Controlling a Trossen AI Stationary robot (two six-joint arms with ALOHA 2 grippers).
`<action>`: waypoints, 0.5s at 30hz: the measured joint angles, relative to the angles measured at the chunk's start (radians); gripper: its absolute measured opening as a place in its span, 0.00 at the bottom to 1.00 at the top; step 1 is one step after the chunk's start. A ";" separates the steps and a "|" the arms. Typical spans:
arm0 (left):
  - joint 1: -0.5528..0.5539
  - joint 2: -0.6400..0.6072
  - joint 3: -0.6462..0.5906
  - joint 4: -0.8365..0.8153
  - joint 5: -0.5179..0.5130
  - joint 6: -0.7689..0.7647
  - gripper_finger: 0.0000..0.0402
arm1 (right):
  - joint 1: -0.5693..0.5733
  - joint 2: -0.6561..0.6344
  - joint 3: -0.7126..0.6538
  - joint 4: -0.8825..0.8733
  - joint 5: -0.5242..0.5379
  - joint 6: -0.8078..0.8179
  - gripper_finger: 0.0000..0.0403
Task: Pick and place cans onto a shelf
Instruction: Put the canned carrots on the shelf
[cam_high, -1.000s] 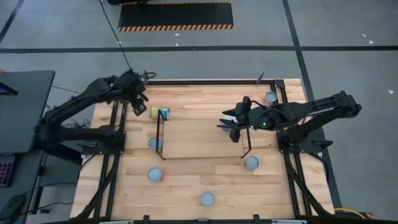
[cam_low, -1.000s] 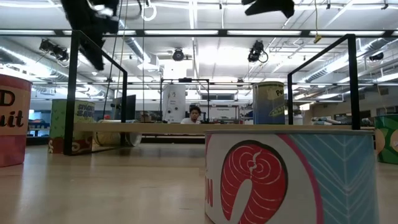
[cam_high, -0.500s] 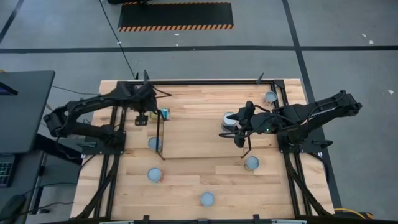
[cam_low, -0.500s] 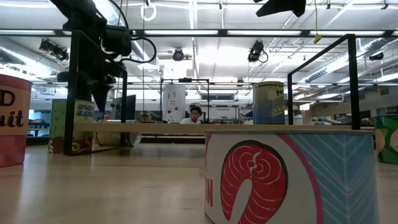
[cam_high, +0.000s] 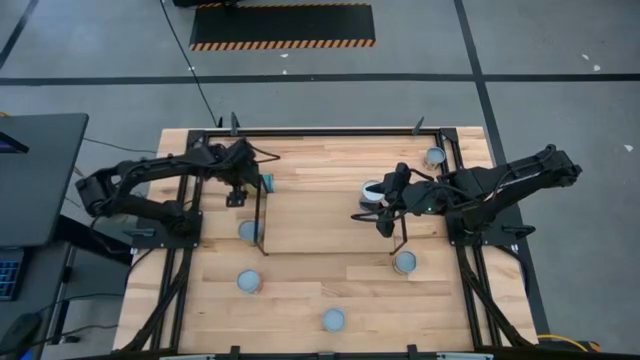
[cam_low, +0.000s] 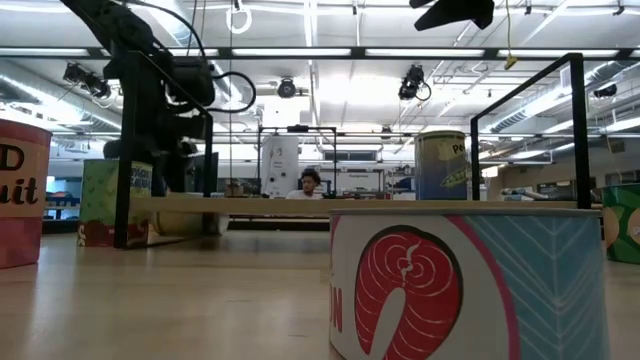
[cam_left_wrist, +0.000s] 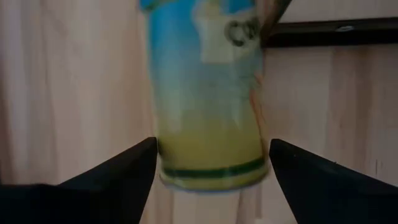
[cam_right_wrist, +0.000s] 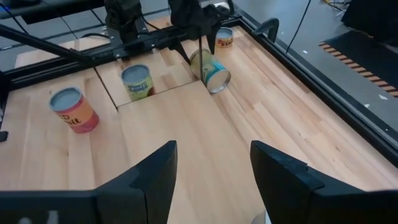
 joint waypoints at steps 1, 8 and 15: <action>-0.003 0.007 -0.003 0.009 0.001 -0.004 0.79 | 0.001 0.000 0.000 -0.003 -0.001 0.004 0.52; -0.037 0.019 -0.005 0.017 -0.002 -0.077 0.79 | 0.023 0.000 0.000 -0.008 -0.003 0.013 0.52; -0.039 0.018 -0.005 0.001 0.003 -0.180 0.72 | 0.044 0.000 0.000 -0.012 -0.003 0.016 0.52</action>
